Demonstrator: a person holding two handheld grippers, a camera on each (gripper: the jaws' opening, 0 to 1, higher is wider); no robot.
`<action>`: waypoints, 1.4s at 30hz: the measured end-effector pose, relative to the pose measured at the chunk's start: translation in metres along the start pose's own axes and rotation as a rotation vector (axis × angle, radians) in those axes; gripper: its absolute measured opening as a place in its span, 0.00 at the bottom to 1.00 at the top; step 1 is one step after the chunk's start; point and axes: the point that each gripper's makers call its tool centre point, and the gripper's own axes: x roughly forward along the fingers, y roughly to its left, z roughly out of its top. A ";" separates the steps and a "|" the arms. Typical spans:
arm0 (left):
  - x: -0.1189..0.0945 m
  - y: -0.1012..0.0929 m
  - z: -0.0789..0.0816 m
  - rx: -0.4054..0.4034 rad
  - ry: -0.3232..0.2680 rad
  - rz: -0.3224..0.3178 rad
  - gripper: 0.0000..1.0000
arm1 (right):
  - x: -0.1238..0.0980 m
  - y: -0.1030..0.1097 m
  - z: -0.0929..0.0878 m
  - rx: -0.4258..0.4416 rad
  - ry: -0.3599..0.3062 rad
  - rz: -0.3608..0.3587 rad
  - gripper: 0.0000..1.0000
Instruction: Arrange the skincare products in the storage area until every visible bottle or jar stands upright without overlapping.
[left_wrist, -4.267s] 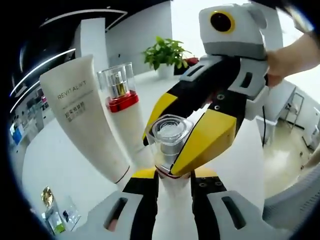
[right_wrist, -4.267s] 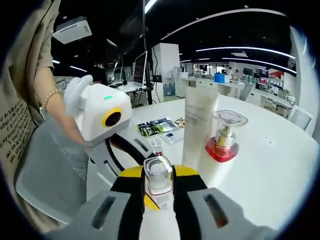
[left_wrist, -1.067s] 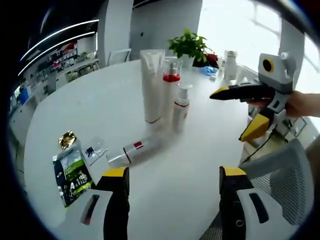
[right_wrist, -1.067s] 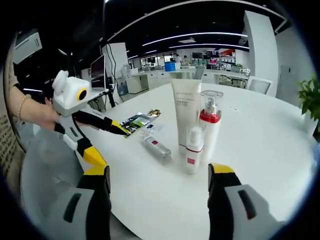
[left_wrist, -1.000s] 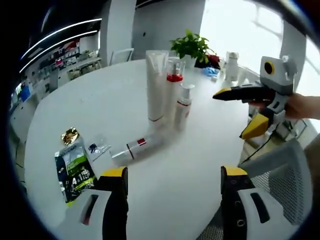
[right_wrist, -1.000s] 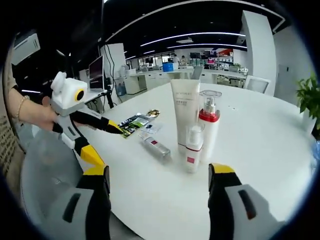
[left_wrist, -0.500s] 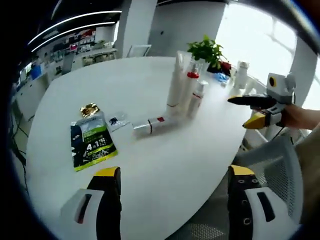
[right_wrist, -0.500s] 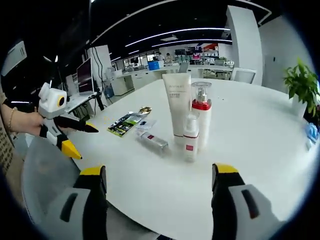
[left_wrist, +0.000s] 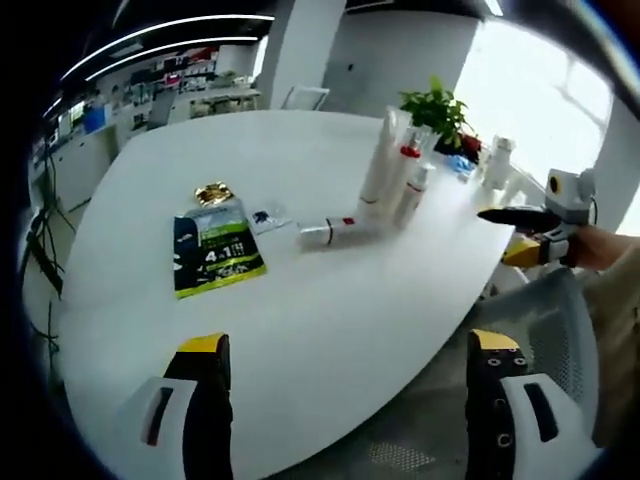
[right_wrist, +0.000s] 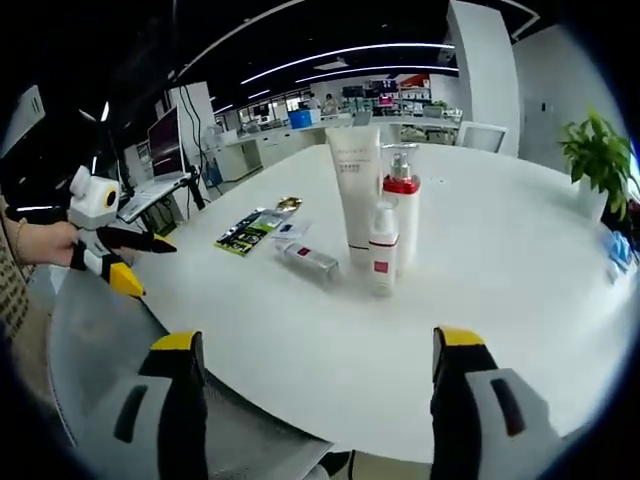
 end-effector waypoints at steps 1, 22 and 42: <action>-0.001 -0.001 0.000 -0.001 0.003 0.001 0.97 | 0.000 0.000 -0.001 0.005 0.001 -0.002 0.96; 0.006 -0.001 0.001 -0.010 0.013 -0.014 0.97 | 0.010 0.003 0.004 -0.066 0.051 0.018 0.91; 0.019 -0.003 0.005 -0.007 0.038 -0.043 0.96 | 0.074 0.041 0.024 -0.438 0.187 0.226 0.73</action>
